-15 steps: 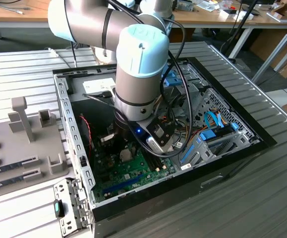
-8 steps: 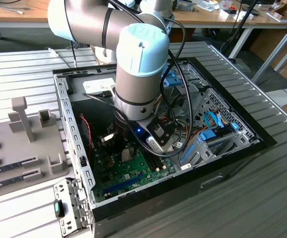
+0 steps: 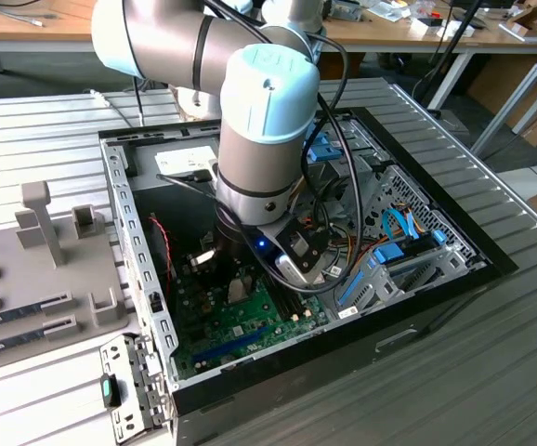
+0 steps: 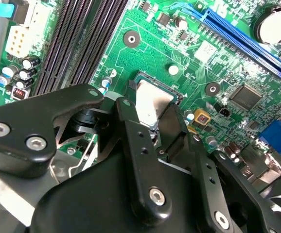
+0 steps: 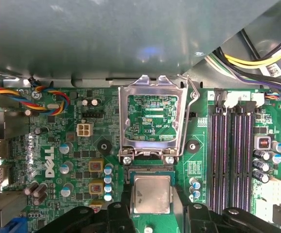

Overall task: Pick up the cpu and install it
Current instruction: 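Place the cpu into insertion slot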

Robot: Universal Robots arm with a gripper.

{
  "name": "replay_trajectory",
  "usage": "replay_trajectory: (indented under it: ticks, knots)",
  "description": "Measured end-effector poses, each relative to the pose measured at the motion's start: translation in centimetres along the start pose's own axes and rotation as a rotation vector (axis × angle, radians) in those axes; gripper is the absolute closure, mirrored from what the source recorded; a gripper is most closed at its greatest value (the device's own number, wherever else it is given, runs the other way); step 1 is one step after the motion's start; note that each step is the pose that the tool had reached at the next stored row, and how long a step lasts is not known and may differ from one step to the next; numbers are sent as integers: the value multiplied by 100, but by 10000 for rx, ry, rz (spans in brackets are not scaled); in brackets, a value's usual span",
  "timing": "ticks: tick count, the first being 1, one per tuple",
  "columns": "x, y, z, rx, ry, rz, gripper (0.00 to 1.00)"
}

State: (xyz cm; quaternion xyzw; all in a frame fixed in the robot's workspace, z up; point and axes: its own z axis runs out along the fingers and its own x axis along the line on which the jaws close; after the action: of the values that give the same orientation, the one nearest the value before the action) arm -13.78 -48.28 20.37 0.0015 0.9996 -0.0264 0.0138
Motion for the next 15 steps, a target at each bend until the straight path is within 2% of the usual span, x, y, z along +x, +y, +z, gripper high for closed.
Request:
replay_trajectory:
  ticks: [7,15]
  knots:
    - [3,22,47,4,40,-1,55]
    - [2,23,51,2,38,-1,57]
